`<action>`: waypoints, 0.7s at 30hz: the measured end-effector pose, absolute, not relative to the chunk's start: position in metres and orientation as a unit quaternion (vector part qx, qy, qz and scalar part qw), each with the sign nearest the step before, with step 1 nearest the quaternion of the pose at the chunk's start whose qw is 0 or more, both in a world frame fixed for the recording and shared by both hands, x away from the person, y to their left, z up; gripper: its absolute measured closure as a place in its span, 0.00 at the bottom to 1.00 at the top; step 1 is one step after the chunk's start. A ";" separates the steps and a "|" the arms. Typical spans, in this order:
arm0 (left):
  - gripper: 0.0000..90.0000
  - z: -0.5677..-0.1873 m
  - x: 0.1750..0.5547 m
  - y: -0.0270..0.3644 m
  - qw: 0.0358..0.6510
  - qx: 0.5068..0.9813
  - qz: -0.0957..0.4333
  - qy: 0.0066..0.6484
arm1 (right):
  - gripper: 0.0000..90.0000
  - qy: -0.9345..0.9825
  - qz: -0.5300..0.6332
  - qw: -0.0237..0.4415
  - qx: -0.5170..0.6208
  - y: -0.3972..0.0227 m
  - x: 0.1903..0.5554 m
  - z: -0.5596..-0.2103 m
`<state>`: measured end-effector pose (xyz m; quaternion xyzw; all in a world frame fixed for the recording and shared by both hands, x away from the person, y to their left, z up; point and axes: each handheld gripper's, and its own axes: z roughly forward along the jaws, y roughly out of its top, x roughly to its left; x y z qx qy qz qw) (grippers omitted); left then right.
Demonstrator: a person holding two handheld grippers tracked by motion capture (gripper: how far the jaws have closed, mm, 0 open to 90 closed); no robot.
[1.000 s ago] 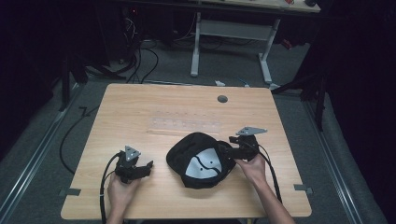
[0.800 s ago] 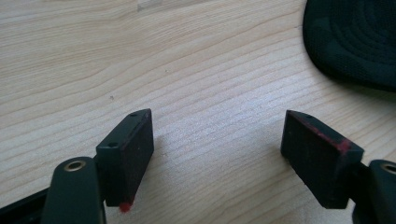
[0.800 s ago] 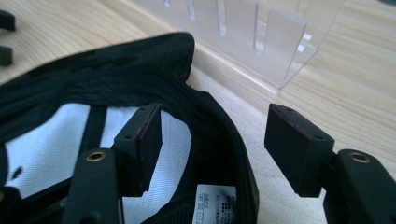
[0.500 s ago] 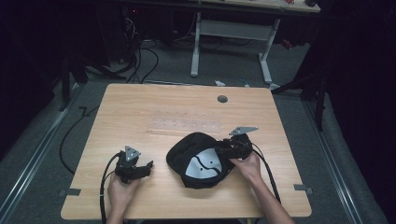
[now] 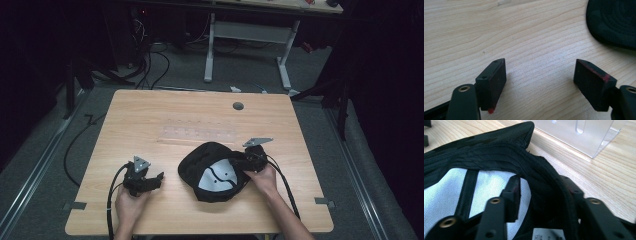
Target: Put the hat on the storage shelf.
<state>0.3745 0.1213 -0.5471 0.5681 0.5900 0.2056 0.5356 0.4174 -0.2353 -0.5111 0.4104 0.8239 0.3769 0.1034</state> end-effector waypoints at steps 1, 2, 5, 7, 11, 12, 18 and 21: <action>0.29 -0.547 0.375 0.121 0.536 0.568 0.206 0.590 | 0.71 0.825 0.375 0.102 0.410 -0.236 0.417 -0.511; 0.29 -0.547 0.375 0.121 0.536 0.568 0.206 0.590 | 0.73 0.827 0.375 0.099 0.407 -0.237 0.417 -0.511; 0.29 -0.547 0.374 0.121 0.535 0.569 0.207 0.589 | 0.78 0.830 0.376 0.098 0.400 -0.238 0.416 -0.510; 0.29 -0.547 0.374 0.121 0.535 0.569 0.207 0.589 | 0.80 0.832 0.378 0.099 0.394 -0.238 0.415 -0.510; 0.29 -0.547 0.375 0.121 0.535 0.568 0.206 0.590 | 0.85 0.834 0.385 0.095 0.383 -0.236 0.414 -0.509; 0.29 -0.547 0.374 0.121 0.535 0.570 0.207 0.589 | 0.86 0.835 0.386 0.096 0.381 -0.236 0.413 -0.509; 0.29 -0.547 0.375 0.121 0.534 0.570 0.207 0.589 | 0.88 0.837 0.392 0.097 0.369 -0.235 0.409 -0.503; 0.29 -0.547 0.375 0.121 0.534 0.570 0.207 0.589 | 0.89 0.837 0.395 0.093 0.368 -0.235 0.407 -0.501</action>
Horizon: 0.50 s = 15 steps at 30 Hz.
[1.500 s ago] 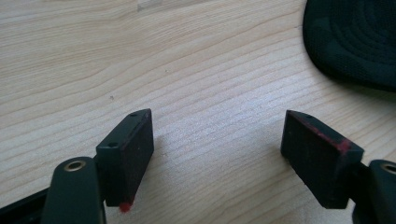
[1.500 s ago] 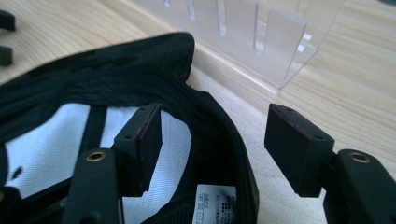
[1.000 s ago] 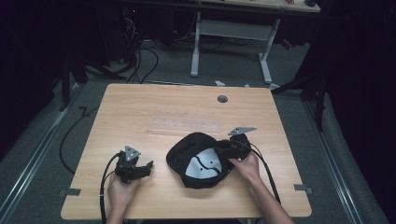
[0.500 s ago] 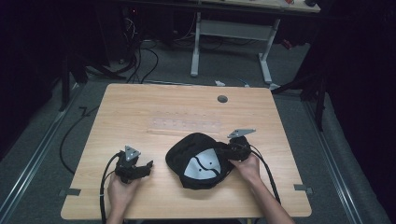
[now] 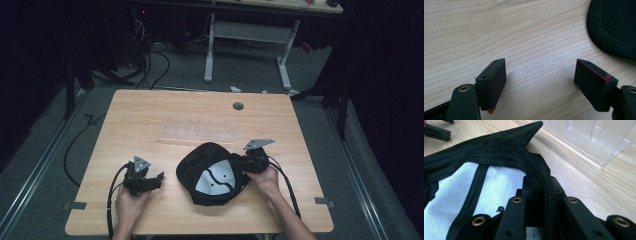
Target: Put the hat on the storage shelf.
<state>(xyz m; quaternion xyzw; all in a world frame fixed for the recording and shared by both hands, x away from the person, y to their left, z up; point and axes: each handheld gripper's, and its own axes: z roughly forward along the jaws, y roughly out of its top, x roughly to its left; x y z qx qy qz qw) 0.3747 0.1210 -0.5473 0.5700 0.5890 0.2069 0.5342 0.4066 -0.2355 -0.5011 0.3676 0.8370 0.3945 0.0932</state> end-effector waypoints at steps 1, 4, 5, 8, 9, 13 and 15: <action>0.29 -0.547 0.375 0.121 0.534 0.570 0.207 0.589 | 0.89 0.838 0.395 0.094 0.366 -0.236 0.406 -0.500; 0.29 -0.547 0.375 0.121 0.534 0.569 0.207 0.590 | 0.90 0.837 0.398 0.094 0.365 -0.236 0.403 -0.496; 0.29 -0.547 0.375 0.121 0.534 0.569 0.207 0.590 | 0.90 0.836 0.398 0.094 0.365 -0.237 0.403 -0.495; 0.28 -0.547 0.375 0.120 0.533 0.567 0.209 0.593 | 0.91 0.836 0.401 0.093 0.363 -0.238 0.400 -0.492; 0.28 -0.547 0.375 0.120 0.533 0.565 0.208 0.594 | 0.91 0.836 0.400 0.092 0.364 -0.239 0.399 -0.490; 0.26 -0.547 0.375 0.119 0.532 0.568 0.207 0.593 | 0.91 0.832 0.405 0.091 0.369 -0.243 0.396 -0.485; 0.24 -0.547 0.375 0.119 0.531 0.571 0.206 0.592 | 0.92 0.828 0.410 0.089 0.372 -0.246 0.395 -0.483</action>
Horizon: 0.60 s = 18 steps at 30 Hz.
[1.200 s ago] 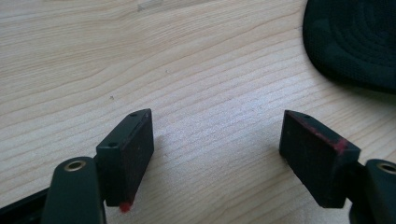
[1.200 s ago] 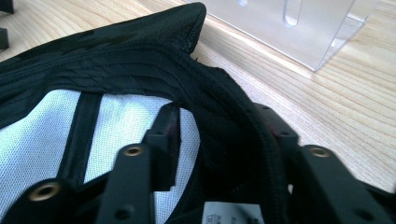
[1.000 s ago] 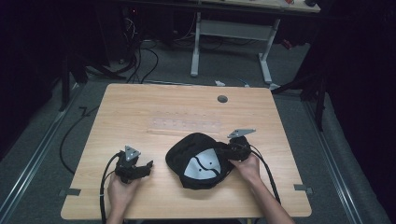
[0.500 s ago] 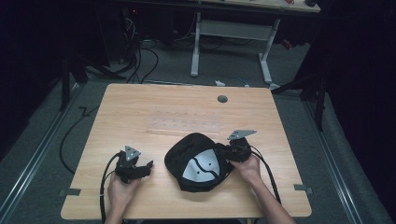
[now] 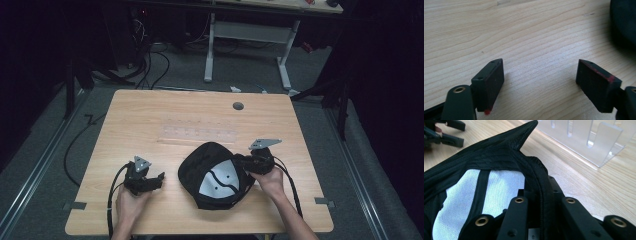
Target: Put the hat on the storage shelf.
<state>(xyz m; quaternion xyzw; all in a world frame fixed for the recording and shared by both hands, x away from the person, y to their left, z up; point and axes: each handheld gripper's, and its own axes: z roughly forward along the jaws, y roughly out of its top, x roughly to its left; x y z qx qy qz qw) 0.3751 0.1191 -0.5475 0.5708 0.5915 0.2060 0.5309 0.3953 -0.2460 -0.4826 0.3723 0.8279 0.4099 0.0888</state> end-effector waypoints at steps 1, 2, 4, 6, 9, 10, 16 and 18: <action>0.24 -0.548 0.375 0.119 0.531 0.572 0.205 0.591 | 0.92 0.826 0.413 0.088 0.373 -0.248 0.395 -0.481; 0.23 -0.547 0.375 0.119 0.531 0.572 0.203 0.591 | 0.92 0.824 0.416 0.087 0.376 -0.249 0.395 -0.480; 0.22 -0.548 0.375 0.118 0.530 0.574 0.204 0.590 | 0.92 0.819 0.421 0.086 0.379 -0.251 0.394 -0.478; 0.21 -0.547 0.375 0.118 0.528 0.576 0.204 0.590 | 0.92 0.816 0.423 0.085 0.383 -0.254 0.392 -0.475; 0.21 -0.547 0.375 0.118 0.525 0.580 0.202 0.590 | 0.92 0.813 0.425 0.083 0.389 -0.256 0.391 -0.472; 0.21 -0.547 0.374 0.118 0.525 0.580 0.200 0.590 | 0.92 0.812 0.426 0.083 0.391 -0.258 0.391 -0.471; 0.20 -0.540 0.370 0.116 0.539 0.581 0.190 0.579 | 0.92 0.801 0.434 0.084 0.404 -0.264 0.388 -0.465; 0.19 -0.535 0.366 0.113 0.550 0.581 0.186 0.571 | 0.92 0.798 0.436 0.084 0.408 -0.266 0.388 -0.463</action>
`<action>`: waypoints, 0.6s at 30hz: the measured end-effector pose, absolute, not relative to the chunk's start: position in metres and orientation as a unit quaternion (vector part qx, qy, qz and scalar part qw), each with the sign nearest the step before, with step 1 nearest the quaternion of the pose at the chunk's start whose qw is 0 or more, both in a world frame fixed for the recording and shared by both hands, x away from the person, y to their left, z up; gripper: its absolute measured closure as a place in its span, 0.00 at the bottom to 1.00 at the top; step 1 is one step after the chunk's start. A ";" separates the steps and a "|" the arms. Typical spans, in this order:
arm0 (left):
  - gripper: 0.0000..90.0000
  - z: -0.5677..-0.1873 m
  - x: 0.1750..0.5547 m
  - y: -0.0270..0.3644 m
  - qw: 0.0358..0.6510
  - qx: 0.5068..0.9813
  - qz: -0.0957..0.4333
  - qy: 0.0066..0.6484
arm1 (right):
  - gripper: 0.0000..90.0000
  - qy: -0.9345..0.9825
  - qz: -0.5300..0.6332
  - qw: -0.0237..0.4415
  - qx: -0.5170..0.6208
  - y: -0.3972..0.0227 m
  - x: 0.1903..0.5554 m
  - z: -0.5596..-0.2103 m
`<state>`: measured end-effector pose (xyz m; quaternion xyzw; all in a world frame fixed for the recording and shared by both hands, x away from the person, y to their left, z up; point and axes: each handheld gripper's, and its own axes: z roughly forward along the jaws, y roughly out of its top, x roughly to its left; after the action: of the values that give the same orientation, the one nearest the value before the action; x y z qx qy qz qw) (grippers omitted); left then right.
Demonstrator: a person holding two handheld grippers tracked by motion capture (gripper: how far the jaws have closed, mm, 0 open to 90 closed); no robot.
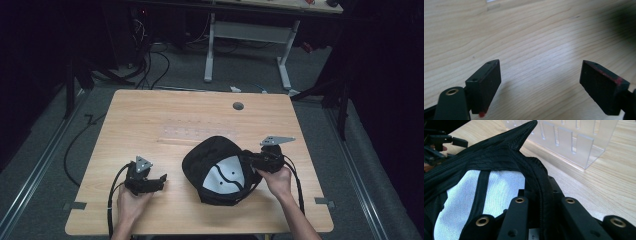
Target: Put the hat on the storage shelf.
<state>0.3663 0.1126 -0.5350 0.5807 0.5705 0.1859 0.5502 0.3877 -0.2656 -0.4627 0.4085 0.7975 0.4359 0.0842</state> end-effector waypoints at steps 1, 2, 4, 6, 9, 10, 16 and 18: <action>0.19 -0.532 0.364 0.111 0.555 0.582 0.183 0.565 | 0.92 0.797 0.436 0.084 0.410 -0.266 0.388 -0.462; 0.19 -0.530 0.363 0.109 0.560 0.583 0.180 0.561 | 0.92 0.795 0.437 0.083 0.413 -0.267 0.387 -0.461; 0.19 -0.525 0.358 0.105 0.574 0.582 0.171 0.551 | 0.92 0.793 0.437 0.085 0.416 -0.268 0.387 -0.460; 0.18 -0.520 0.355 0.102 0.585 0.579 0.161 0.545 | 0.92 0.791 0.438 0.086 0.418 -0.270 0.387 -0.459; 0.19 -0.514 0.351 0.095 0.596 0.582 0.155 0.532 | 0.92 0.787 0.443 0.087 0.420 -0.272 0.386 -0.457; 0.18 -0.513 0.349 0.092 0.598 0.584 0.153 0.527 | 0.92 0.786 0.443 0.087 0.422 -0.273 0.386 -0.457; 0.17 -0.507 0.343 0.077 0.608 0.599 0.146 0.500 | 0.92 0.783 0.444 0.083 0.427 -0.274 0.387 -0.456; 0.17 -0.507 0.343 0.073 0.609 0.603 0.144 0.495 | 0.92 0.782 0.446 0.083 0.427 -0.274 0.387 -0.456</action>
<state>0.3433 0.0733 -0.5066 0.6031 0.4952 0.1440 0.6085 0.3869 -0.2740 -0.4556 0.4274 0.7823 0.4456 0.0827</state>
